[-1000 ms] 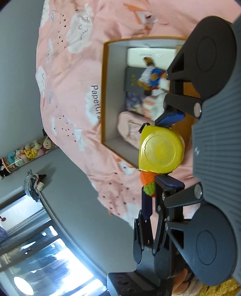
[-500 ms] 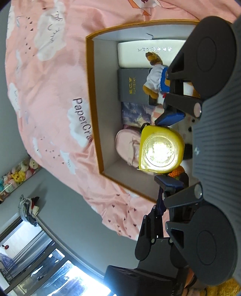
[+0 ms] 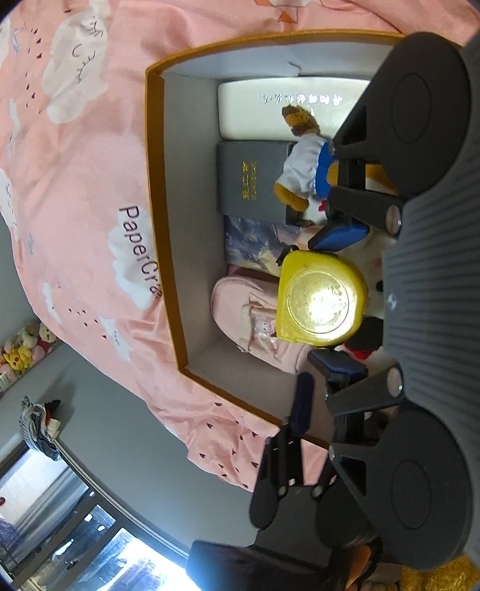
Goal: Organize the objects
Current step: 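Lift both keychains and carry them over the orange box, then lower both keychains into the box and open both grippers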
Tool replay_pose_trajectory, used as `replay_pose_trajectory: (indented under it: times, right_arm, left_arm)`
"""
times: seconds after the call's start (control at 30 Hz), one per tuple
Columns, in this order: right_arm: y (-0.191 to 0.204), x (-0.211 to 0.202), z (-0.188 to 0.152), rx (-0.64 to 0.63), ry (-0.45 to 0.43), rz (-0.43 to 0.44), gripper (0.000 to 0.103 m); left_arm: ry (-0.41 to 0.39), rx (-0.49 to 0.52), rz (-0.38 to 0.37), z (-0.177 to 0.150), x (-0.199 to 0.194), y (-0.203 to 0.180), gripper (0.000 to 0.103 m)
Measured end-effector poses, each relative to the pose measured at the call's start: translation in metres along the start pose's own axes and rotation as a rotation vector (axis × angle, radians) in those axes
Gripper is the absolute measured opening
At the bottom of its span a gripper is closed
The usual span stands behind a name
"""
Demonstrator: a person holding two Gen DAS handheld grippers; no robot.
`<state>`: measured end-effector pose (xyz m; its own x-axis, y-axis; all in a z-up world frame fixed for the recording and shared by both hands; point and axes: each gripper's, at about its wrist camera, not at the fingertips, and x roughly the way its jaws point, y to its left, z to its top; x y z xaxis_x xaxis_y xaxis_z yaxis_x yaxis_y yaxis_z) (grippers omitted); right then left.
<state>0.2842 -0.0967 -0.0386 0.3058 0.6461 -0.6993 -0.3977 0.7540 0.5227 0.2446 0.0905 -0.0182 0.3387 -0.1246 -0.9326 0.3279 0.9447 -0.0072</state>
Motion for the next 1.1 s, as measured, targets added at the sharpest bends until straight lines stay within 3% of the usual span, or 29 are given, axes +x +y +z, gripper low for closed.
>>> replay_pose_trajectory:
  times: [0.2,0.3,0.53,0.77,1.1]
  right_arm:
    - [0.026,0.013,0.004,-0.099,0.039,0.052,0.059]
    - [0.048,0.032,0.006,-0.199,0.097,0.062,0.059]
    - [0.086,0.086,0.012,-0.464,0.301,0.049,0.059]
    - [0.098,0.125,0.020,-0.636,0.496,0.099,0.060]
    - [0.093,0.141,0.023,-0.658,0.576,0.128,0.055]
  left_arm:
    - [-0.215,-0.175,0.035,-0.017,-0.042,0.027,0.048]
    - [-0.285,-0.260,0.058,-0.025,-0.057,0.040,0.048]
    - [-0.282,-0.369,0.078,-0.038,-0.052,0.065,0.048]
    - [-0.256,-0.368,0.051,-0.050,-0.042,0.067,0.048]
    - [-0.252,-0.377,0.027,-0.054,-0.036,0.069,0.048]
